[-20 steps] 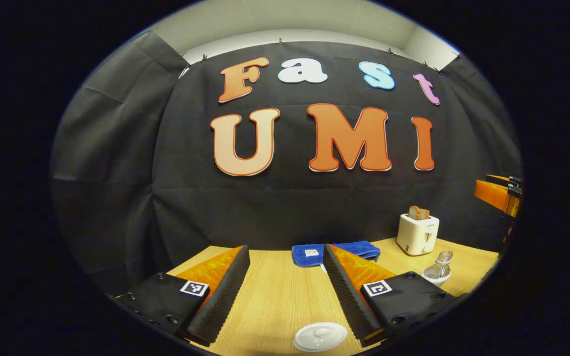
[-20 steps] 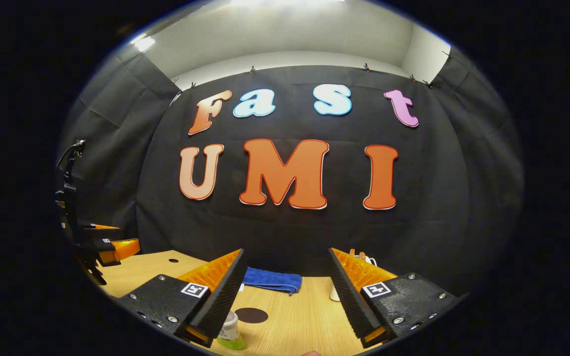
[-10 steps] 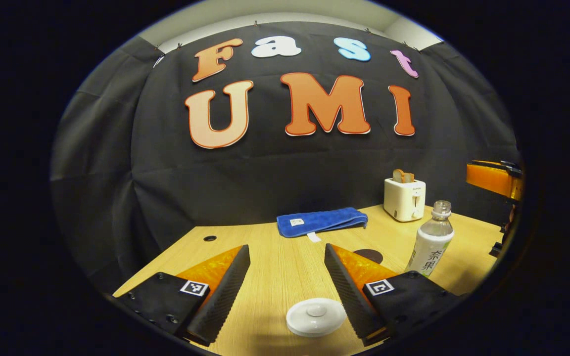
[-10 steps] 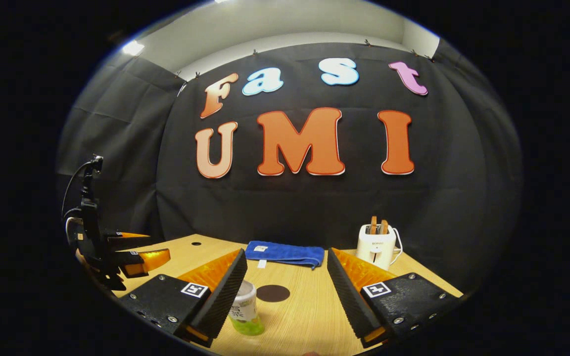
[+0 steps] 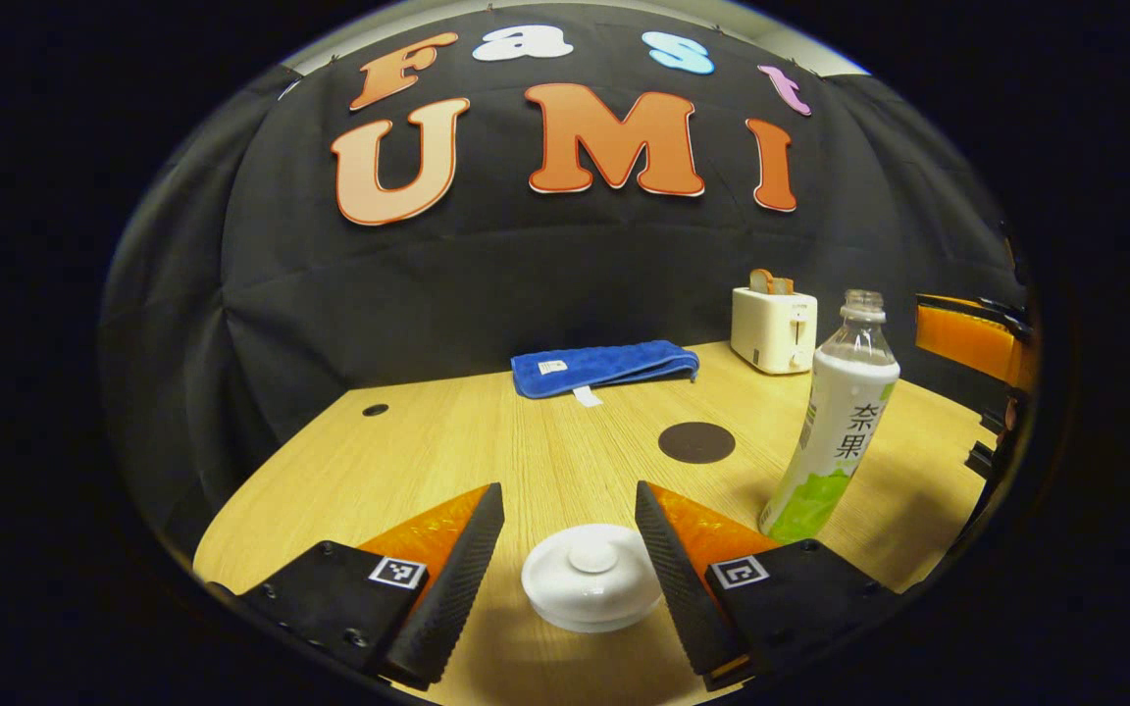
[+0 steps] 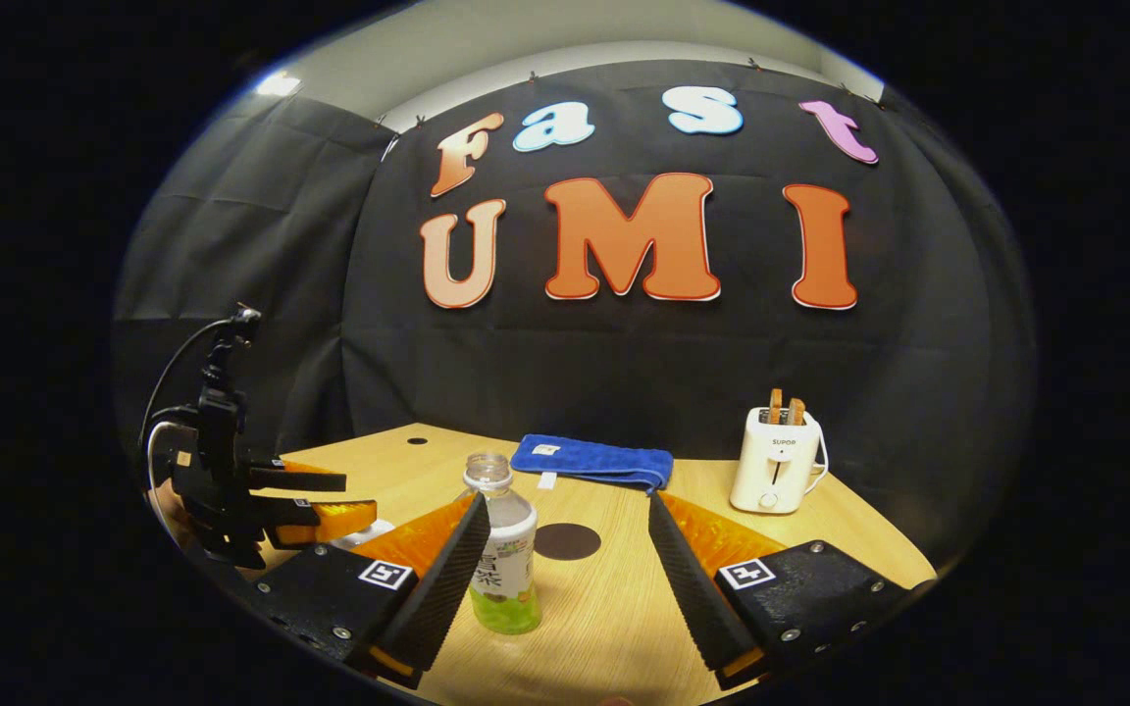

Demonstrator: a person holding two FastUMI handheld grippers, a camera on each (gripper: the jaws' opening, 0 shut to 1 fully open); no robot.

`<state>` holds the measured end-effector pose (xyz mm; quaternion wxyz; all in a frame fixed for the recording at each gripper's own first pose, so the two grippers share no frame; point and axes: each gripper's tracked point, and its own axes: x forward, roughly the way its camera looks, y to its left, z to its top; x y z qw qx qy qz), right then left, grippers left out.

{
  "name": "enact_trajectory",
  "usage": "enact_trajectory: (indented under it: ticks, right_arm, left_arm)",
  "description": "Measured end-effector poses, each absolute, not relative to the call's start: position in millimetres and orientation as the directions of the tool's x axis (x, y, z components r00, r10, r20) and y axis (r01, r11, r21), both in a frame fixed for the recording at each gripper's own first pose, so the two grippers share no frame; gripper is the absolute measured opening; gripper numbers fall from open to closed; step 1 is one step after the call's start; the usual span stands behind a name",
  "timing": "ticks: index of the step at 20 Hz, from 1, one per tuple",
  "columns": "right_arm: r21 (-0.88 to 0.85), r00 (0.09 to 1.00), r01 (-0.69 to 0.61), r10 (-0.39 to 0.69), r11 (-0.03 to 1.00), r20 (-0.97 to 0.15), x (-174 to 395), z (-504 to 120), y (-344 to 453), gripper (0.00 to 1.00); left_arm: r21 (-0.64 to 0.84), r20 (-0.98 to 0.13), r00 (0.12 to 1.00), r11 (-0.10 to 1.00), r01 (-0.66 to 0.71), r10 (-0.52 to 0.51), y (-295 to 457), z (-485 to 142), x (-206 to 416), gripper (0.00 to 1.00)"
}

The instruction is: Open the teacup lid with one hand, grasp the water bottle and pour water into the teacup with the other hand; after pouring, place the water bottle on the coaster and then close the teacup lid.

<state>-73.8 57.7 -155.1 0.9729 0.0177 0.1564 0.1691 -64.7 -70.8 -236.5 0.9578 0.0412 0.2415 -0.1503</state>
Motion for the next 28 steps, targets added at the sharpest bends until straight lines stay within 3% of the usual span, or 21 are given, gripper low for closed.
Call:
enact_trajectory:
  ticks: [2,4,8,11,12,13,14,15,17,28]
  right_arm:
    - [0.056,0.886,-0.342,0.342,0.938,-0.314,-78,-162,61,0.98]
    - [0.049,0.876,-0.361,0.356,0.931,-0.326,-83,-168,65,0.98]
    - [0.067,0.866,-0.372,0.372,0.926,-0.335,-86,-173,67,0.98]
    - [0.070,0.866,-0.365,0.366,0.928,-0.340,-83,-176,64,0.98]
    - [0.072,0.866,-0.365,0.367,0.928,-0.341,-83,-176,63,0.98]
    - [0.073,0.865,-0.364,0.366,0.929,-0.343,-84,-177,62,0.98]
    - [0.074,0.864,-0.365,0.367,0.928,-0.345,-84,-177,62,0.98]
    - [0.075,0.862,-0.367,0.369,0.927,-0.347,-84,-179,63,0.98]
    - [0.077,0.856,-0.377,0.380,0.923,-0.351,-85,-181,65,0.98]
    - [0.110,0.792,-0.435,0.438,0.894,-0.426,-89,-216,96,0.98]
  left_arm:
    - [0.011,-0.490,0.829,0.948,0.317,-0.271,-73,-246,-66,0.90]
    - [0.024,-0.510,0.818,0.946,0.324,-0.268,-75,-256,-68,0.78]
    - [0.038,-0.526,0.809,0.943,0.331,-0.263,-79,-264,-67,0.77]
    - [0.045,-0.527,0.808,0.941,0.336,-0.263,-81,-267,-67,0.59]
    - [0.056,-0.517,0.818,0.944,0.325,-0.251,-78,-264,-67,0.59]
    - [0.044,-0.514,0.819,0.946,0.321,-0.254,-80,-263,-63,0.49]
    - [0.044,-0.521,0.816,0.947,0.319,-0.251,-80,-266,-65,0.29]
    - [0.044,-0.519,0.817,0.946,0.320,-0.252,-80,-264,-65,0.38]
    - [0.032,-0.510,0.822,0.950,0.311,-0.252,-82,-260,-65,0.30]
    - [0.024,-0.385,0.895,0.966,0.256,-0.227,-65,-211,-45,0.30]
